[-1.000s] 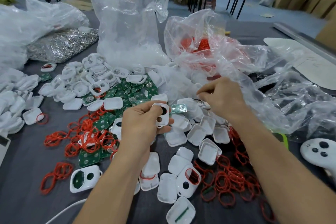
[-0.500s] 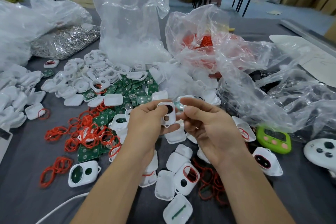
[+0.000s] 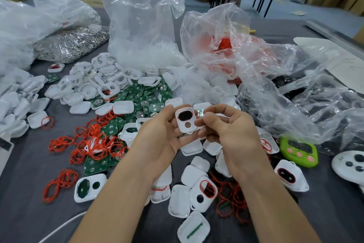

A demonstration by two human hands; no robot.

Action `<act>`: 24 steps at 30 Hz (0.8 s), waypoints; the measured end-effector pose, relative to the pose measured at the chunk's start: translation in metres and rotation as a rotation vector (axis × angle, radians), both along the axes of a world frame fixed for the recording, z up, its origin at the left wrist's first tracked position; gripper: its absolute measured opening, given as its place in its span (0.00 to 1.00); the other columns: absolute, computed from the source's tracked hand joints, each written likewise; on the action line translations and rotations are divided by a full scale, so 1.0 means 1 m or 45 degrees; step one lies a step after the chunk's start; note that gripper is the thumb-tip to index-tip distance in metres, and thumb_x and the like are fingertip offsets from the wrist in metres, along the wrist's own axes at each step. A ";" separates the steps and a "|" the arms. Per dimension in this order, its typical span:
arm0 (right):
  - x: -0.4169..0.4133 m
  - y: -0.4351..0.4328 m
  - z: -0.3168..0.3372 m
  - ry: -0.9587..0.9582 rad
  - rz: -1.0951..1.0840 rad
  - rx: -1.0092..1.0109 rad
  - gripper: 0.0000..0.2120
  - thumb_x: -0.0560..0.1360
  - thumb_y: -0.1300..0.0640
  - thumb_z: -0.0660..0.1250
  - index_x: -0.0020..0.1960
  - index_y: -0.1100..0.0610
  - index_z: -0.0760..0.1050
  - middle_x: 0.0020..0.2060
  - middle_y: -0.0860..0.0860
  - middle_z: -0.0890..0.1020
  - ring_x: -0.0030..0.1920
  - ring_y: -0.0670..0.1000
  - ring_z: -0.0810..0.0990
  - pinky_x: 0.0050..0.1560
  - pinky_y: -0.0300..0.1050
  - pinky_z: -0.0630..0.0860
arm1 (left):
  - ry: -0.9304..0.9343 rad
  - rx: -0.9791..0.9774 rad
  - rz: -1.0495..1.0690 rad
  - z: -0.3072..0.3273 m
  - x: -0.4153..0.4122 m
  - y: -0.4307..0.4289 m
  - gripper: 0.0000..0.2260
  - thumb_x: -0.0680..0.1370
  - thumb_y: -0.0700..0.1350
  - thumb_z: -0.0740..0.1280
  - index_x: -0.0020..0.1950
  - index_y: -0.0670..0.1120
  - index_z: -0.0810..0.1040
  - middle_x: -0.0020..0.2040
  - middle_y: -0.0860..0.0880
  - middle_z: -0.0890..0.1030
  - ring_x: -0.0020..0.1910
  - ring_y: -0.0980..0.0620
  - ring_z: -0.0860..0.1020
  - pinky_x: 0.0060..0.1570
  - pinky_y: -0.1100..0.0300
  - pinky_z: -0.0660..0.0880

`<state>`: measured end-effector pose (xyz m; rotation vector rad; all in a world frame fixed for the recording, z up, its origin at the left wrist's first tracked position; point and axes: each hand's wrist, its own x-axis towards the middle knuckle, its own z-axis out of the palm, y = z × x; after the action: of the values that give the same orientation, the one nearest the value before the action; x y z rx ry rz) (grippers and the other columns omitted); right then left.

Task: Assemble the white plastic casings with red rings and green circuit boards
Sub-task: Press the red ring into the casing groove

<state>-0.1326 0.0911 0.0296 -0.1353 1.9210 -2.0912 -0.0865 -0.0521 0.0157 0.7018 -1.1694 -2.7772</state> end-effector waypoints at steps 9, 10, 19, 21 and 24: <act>-0.004 0.005 0.000 -0.365 0.026 -0.308 0.14 0.74 0.67 0.71 0.33 0.56 0.84 0.30 0.54 0.81 0.26 0.46 0.74 0.26 0.34 0.72 | 0.266 0.189 -0.163 0.003 0.003 -0.001 0.21 0.69 0.33 0.59 0.62 0.40 0.77 0.59 0.39 0.80 0.60 0.40 0.79 0.70 0.39 0.72; -0.004 0.005 -0.001 -0.426 0.058 -0.362 0.14 0.75 0.67 0.70 0.32 0.56 0.84 0.30 0.54 0.81 0.26 0.45 0.74 0.26 0.34 0.71 | 0.277 0.186 -0.164 0.004 0.003 0.000 0.21 0.69 0.33 0.58 0.60 0.40 0.76 0.59 0.39 0.81 0.60 0.39 0.79 0.69 0.39 0.73; -0.004 0.000 -0.008 -0.359 -0.033 -0.264 0.11 0.75 0.68 0.70 0.36 0.58 0.81 0.29 0.54 0.77 0.26 0.47 0.66 0.28 0.38 0.61 | 0.314 0.170 -0.101 0.003 0.001 0.004 0.18 0.66 0.32 0.60 0.54 0.44 0.72 0.57 0.39 0.81 0.69 0.36 0.76 0.71 0.33 0.69; -0.003 -0.003 -0.009 -0.235 -0.144 -0.139 0.11 0.74 0.68 0.71 0.35 0.57 0.82 0.27 0.54 0.77 0.25 0.47 0.66 0.26 0.36 0.64 | 0.317 0.157 -0.060 0.002 0.000 0.006 0.16 0.67 0.32 0.59 0.52 0.44 0.72 0.56 0.39 0.80 0.63 0.38 0.80 0.69 0.33 0.69; -0.003 -0.002 -0.014 0.106 -0.299 0.278 0.09 0.73 0.62 0.73 0.35 0.52 0.83 0.27 0.51 0.82 0.26 0.46 0.73 0.32 0.42 0.74 | 0.312 0.145 0.012 0.000 -0.002 0.005 0.15 0.73 0.30 0.55 0.54 0.44 0.72 0.52 0.40 0.81 0.54 0.42 0.81 0.65 0.36 0.74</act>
<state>-0.1352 0.0894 0.0160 0.0536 2.2988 -2.0236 -0.0889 -0.0467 0.0153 0.3572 -0.9662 -2.8386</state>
